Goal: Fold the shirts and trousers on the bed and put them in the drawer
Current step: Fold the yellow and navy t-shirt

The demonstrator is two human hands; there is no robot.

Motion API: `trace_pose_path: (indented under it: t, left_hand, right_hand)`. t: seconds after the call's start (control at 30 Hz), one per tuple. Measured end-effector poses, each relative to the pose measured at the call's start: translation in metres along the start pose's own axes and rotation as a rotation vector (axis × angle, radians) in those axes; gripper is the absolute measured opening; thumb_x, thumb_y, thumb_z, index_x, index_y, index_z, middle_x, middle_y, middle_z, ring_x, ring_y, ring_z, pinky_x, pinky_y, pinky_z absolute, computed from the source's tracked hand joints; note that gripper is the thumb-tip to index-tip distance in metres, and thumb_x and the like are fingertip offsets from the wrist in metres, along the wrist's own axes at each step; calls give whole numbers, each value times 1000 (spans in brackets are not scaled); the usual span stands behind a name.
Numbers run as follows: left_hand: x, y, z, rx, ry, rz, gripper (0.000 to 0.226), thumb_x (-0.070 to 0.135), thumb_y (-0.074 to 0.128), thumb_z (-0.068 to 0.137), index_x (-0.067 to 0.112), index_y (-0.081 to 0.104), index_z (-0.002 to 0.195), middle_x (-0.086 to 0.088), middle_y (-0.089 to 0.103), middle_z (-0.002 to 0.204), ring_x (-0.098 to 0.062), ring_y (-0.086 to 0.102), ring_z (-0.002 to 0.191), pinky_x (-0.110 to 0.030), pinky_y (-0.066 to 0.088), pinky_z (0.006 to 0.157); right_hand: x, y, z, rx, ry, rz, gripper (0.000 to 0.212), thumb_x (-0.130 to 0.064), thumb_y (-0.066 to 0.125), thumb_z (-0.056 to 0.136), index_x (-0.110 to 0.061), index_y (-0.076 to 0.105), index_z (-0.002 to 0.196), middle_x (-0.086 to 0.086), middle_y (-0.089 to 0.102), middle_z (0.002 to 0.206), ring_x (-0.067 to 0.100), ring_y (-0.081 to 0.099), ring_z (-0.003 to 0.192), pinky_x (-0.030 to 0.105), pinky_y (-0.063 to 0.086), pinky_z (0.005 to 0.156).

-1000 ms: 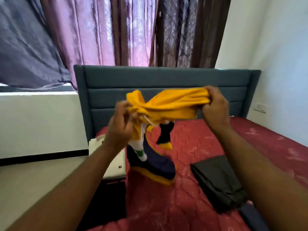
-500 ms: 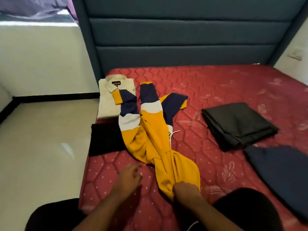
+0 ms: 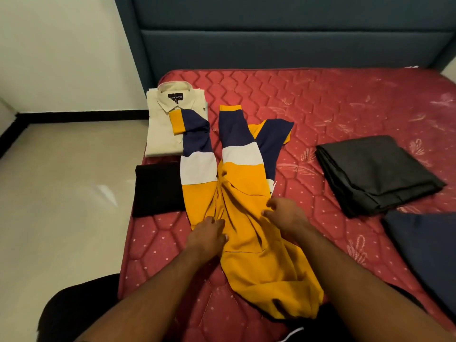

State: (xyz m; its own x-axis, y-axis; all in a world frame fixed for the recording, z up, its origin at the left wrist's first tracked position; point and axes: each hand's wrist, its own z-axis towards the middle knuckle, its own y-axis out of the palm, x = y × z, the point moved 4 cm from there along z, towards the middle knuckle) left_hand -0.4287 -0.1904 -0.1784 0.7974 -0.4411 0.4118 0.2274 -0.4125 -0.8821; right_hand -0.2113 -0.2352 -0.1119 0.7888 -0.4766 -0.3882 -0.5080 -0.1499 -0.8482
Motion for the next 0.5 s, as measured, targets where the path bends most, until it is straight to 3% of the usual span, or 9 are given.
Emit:
trace_pose_path:
  t: [0.07, 0.13, 0.23, 0.3, 0.37, 0.43, 0.5]
  left_hand:
    - [-9, -19, 1, 293, -44, -151, 48, 39, 57, 95, 21, 51, 138, -9, 46, 136, -26, 48, 122, -39, 46, 96]
    - [-26, -40, 7, 525, -211, -269, 54, 34, 64, 92, 19, 48, 141, -11, 39, 144, -28, 43, 126, -41, 44, 98]
    - [-55, -47, 27, 470, -566, -827, 64, 24, 70, 88, 13, 39, 144, -15, 47, 137, -26, 53, 114, -35, 48, 91]
    - [-57, -46, 31, 360, -647, -1104, 40, 13, 68, 90, 7, 55, 127, -17, 62, 121, -21, 61, 91, -30, 51, 75]
    - [-55, -42, 25, 284, -634, -1255, 10, 6, 61, 92, 7, 63, 103, -17, 69, 102, -18, 63, 72, -27, 50, 58]
    - [-56, -35, 2, 276, -624, -1352, 7, 6, 55, 95, 9, 61, 95, -12, 68, 84, -15, 58, 55, -24, 43, 43]
    - [-60, -24, -32, 307, -692, -1370, 7, 6, 52, 96, 9, 58, 98, -10, 63, 75, -16, 50, 44, -21, 35, 36]
  right_hand:
    - [4, 4, 25, 135, 23, 224, 38, -28, 61, 92, -10, 61, 125, 10, 63, 126, 27, 58, 113, 34, 45, 94]
    - [4, 4, 47, 226, 91, 438, 43, -20, 61, 92, -8, 54, 132, 13, 59, 131, 30, 55, 116, 36, 43, 96]
    - [10, 13, 80, 279, 290, 731, 54, -15, 68, 86, -4, 48, 134, 14, 56, 130, 33, 54, 116, 40, 45, 97]
    - [9, 21, 93, 268, 354, 863, 40, -12, 70, 84, -4, 59, 122, 14, 63, 119, 32, 60, 105, 40, 50, 93]
    - [-1, 19, 93, 299, 274, 870, 19, -11, 65, 88, -7, 67, 106, 13, 69, 105, 29, 64, 95, 40, 53, 87]
    - [-10, 12, 73, 384, 147, 858, 13, -12, 58, 92, -8, 67, 101, 9, 68, 100, 25, 63, 94, 34, 50, 83]
    - [-14, 11, 38, 379, 10, 860, 13, -12, 55, 95, -11, 63, 105, 2, 66, 101, 15, 60, 92, 27, 47, 83]
